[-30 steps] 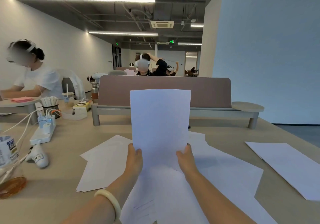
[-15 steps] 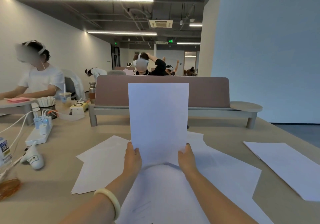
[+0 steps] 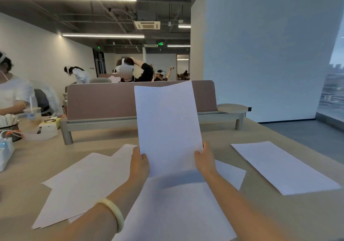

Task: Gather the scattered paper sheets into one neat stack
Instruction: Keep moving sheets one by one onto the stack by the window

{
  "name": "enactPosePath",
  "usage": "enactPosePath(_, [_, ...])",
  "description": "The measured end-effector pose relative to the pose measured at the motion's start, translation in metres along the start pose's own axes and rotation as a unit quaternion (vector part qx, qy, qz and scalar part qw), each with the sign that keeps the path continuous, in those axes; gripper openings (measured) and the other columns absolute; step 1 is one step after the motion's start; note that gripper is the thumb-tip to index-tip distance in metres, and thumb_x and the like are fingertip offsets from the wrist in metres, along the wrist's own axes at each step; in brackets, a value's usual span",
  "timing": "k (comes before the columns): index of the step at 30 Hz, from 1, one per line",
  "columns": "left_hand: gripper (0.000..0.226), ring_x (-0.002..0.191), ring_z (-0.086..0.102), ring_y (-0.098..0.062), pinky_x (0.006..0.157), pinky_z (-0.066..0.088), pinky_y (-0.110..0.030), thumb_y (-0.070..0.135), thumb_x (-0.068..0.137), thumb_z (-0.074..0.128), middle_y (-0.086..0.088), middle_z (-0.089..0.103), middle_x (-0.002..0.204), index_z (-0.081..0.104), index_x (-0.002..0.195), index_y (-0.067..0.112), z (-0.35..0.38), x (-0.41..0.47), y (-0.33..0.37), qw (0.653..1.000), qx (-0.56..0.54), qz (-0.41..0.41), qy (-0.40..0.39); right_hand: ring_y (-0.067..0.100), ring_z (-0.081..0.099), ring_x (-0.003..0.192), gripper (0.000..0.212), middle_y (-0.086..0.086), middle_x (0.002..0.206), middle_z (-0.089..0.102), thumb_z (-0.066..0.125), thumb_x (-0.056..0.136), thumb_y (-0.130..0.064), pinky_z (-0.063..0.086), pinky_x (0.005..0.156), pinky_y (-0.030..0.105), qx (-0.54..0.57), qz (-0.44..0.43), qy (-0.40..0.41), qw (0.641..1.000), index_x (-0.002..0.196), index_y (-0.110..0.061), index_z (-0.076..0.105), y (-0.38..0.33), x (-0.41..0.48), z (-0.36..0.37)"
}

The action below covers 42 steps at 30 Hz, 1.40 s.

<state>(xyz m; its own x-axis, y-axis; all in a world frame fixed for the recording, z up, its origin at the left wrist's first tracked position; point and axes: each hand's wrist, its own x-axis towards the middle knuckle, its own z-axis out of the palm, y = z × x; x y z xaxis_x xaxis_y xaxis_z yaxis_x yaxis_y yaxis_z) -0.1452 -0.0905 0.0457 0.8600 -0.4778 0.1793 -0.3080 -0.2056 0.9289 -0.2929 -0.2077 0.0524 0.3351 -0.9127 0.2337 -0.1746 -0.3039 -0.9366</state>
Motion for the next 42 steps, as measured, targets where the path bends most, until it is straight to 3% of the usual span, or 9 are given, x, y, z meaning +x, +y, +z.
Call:
enactPosePath(5, [0.035, 0.101, 0.053, -0.028, 0.084, 0.039, -0.033, -0.004, 0.093, 0.027, -0.011, 0.055, 0.117, 0.052, 0.117, 0.001, 0.076, -0.023, 0.026, 0.995, -0.044, 0.001, -0.094, 0.013, 0.049, 0.071, 0.026, -0.002, 0.091, 0.053, 0.039, 0.088, 0.007, 0.031, 0.052, 0.015, -0.04, -0.002, 0.059, 0.997, 0.101, -0.016, 0.044, 0.028, 0.018, -0.081])
enactPosePath(8, [0.035, 0.097, 0.057, -0.031, 0.08, 0.046, -0.035, -0.002, 0.089, 0.027, -0.015, 0.056, 0.117, 0.057, 0.107, 0.004, 0.13, -0.034, 0.035, 0.986, -0.026, -0.002, -0.164, 0.022, 0.054, 0.09, 0.039, 0.005, 0.116, 0.055, 0.04, 0.089, 0.005, 0.041, 0.067, 0.026, -0.074, 0.022, 0.091, 0.993, 0.124, -0.01, 0.045, 0.048, 0.028, -0.137])
enactPosePath(12, [0.029, 0.074, 0.05, -0.023, 0.066, 0.04, -0.031, -0.005, 0.088, 0.032, -0.008, 0.056, 0.088, 0.056, 0.086, 0.011, 0.186, -0.064, 0.057, 0.973, -0.025, 0.022, -0.226, 0.03, 0.055, 0.109, 0.045, 0.012, 0.127, 0.054, 0.039, 0.087, 0.009, 0.041, 0.077, 0.028, -0.127, 0.044, 0.121, 0.983, 0.127, -0.008, 0.047, 0.075, 0.041, -0.199])
enactPosePath(16, [0.035, 0.088, 0.055, -0.024, 0.079, 0.05, -0.036, -0.004, 0.085, 0.037, -0.003, 0.059, 0.096, 0.054, 0.107, 0.016, 0.241, -0.086, 0.072, 0.962, -0.026, 0.041, -0.268, 0.03, 0.058, 0.097, 0.049, 0.008, 0.13, 0.047, 0.035, 0.085, 0.007, 0.047, 0.072, 0.033, -0.194, 0.075, 0.137, 0.969, 0.128, -0.012, 0.047, 0.111, 0.062, -0.254])
enactPosePath(19, [0.048, 0.1, 0.057, -0.027, 0.084, 0.048, -0.037, -0.004, 0.086, 0.044, -0.009, 0.058, 0.117, 0.042, 0.13, 0.015, 0.275, -0.1, 0.079, 0.957, -0.019, 0.051, -0.285, 0.032, 0.055, 0.108, 0.048, 0.01, 0.132, 0.045, 0.035, 0.087, 0.005, 0.046, 0.092, 0.04, -0.26, 0.093, 0.135, 0.952, 0.13, -0.012, 0.046, 0.135, 0.075, -0.282])
enactPosePath(22, [0.059, 0.119, 0.05, -0.029, 0.089, 0.041, -0.033, 0.0, 0.09, 0.047, -0.012, 0.05, 0.133, 0.028, 0.144, 0.013, 0.302, -0.109, 0.08, 0.948, 0.028, 0.048, -0.313, 0.029, 0.049, 0.122, 0.053, 0.008, 0.139, 0.043, 0.037, 0.088, 0.005, 0.031, 0.107, 0.037, -0.325, 0.117, 0.14, 0.928, 0.138, -0.015, 0.04, 0.155, 0.086, -0.303])
enactPosePath(26, [0.057, 0.097, 0.047, -0.017, 0.08, 0.035, -0.024, 0.004, 0.092, 0.046, 0.0, 0.05, 0.101, 0.026, 0.144, 0.014, 0.327, -0.116, 0.078, 0.933, 0.051, 0.043, -0.353, 0.025, 0.05, 0.121, 0.056, 0.007, 0.135, 0.047, 0.038, 0.087, 0.003, 0.031, 0.102, 0.036, -0.376, 0.129, 0.138, 0.907, 0.137, -0.02, 0.041, 0.177, 0.095, -0.32])
enactPosePath(30, [0.055, 0.094, 0.054, -0.019, 0.084, 0.045, -0.032, 0.015, 0.091, 0.045, 0.007, 0.05, 0.086, 0.027, 0.141, 0.026, 0.335, -0.119, 0.074, 0.927, 0.098, 0.058, -0.357, 0.025, 0.049, 0.121, 0.056, 0.008, 0.131, 0.05, 0.038, 0.085, 0.004, 0.027, 0.103, 0.034, -0.375, 0.128, 0.144, 0.907, 0.136, -0.02, 0.044, 0.194, 0.097, -0.327])
enactPosePath(42, [0.05, 0.115, 0.05, -0.026, 0.093, 0.045, -0.034, 0.019, 0.092, 0.047, -0.01, 0.056, 0.122, 0.034, 0.14, 0.019, 0.334, -0.122, 0.071, 0.927, 0.179, 0.114, -0.311, 0.027, 0.036, 0.129, 0.05, 0.006, 0.141, 0.045, 0.04, 0.094, -0.01, 0.026, 0.108, 0.039, -0.422, 0.113, 0.114, 0.892, 0.143, -0.021, 0.034, 0.202, 0.097, -0.326])
